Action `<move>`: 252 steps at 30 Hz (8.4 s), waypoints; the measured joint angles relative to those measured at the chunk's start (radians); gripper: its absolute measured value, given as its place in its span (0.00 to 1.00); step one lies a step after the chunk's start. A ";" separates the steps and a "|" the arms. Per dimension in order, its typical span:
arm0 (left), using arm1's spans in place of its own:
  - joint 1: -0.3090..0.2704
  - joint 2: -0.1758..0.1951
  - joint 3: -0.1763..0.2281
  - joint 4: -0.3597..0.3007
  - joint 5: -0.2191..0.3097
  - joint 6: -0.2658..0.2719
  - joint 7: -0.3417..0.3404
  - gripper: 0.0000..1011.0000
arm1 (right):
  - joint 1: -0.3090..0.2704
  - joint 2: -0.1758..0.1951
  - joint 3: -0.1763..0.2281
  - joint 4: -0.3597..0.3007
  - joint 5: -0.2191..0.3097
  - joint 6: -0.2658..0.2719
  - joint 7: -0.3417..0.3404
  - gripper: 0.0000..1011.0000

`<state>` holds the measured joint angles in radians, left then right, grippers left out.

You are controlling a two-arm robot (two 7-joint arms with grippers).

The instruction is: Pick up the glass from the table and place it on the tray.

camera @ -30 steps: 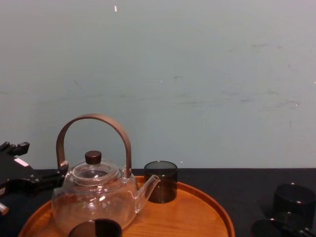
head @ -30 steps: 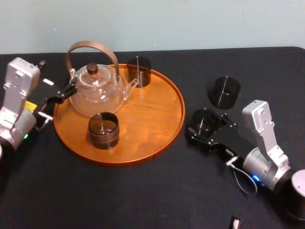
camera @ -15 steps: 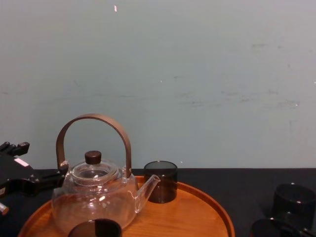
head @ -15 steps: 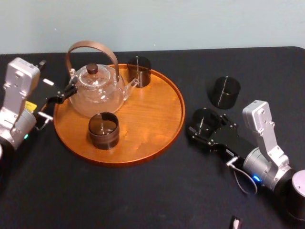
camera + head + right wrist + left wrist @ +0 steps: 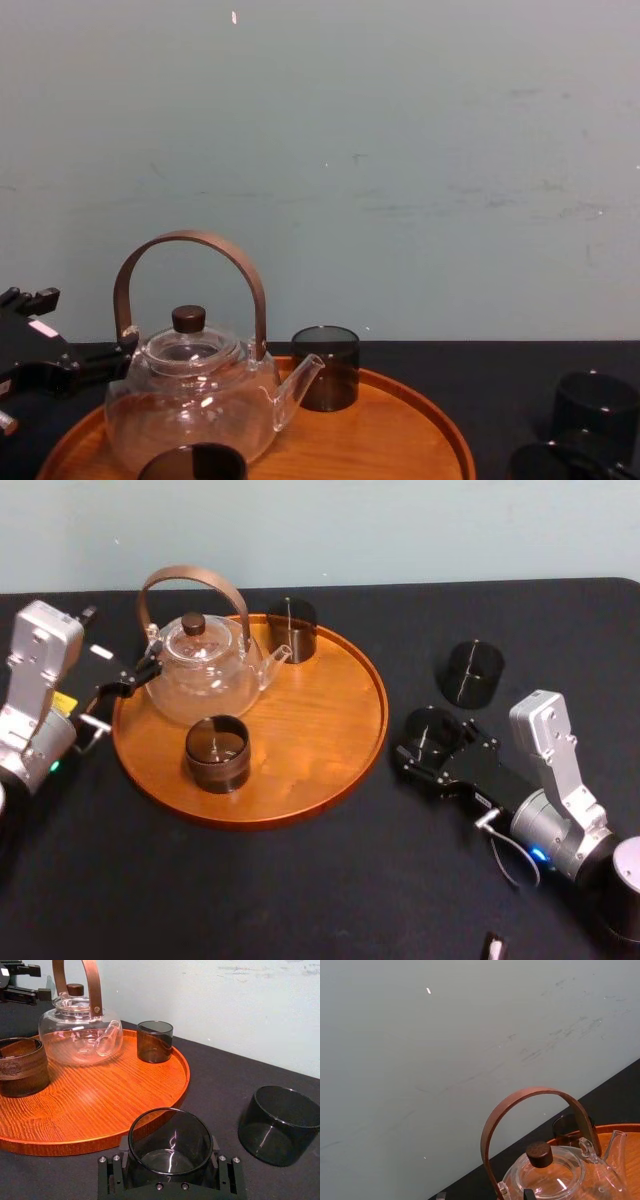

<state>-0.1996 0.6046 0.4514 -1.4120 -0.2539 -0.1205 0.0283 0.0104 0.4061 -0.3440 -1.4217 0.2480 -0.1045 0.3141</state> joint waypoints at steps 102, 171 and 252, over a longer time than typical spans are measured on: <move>0.000 0.000 0.000 0.000 0.000 0.000 0.000 0.99 | 0.241 -0.187 -0.177 0.233 -0.021 -0.013 0.189 0.95; 0.000 0.000 0.000 0.000 0.000 0.000 0.000 0.99 | -0.104 -0.002 0.205 -0.114 0.046 0.061 -0.017 0.99; 0.000 0.000 0.000 0.000 0.000 0.000 0.000 0.99 | 0.313 -0.076 0.103 0.402 -0.005 -0.032 0.135 0.99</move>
<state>-0.1995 0.6047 0.4514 -1.4119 -0.2539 -0.1205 0.0283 0.3235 0.3297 -0.2406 -1.0195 0.2431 -0.1368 0.4490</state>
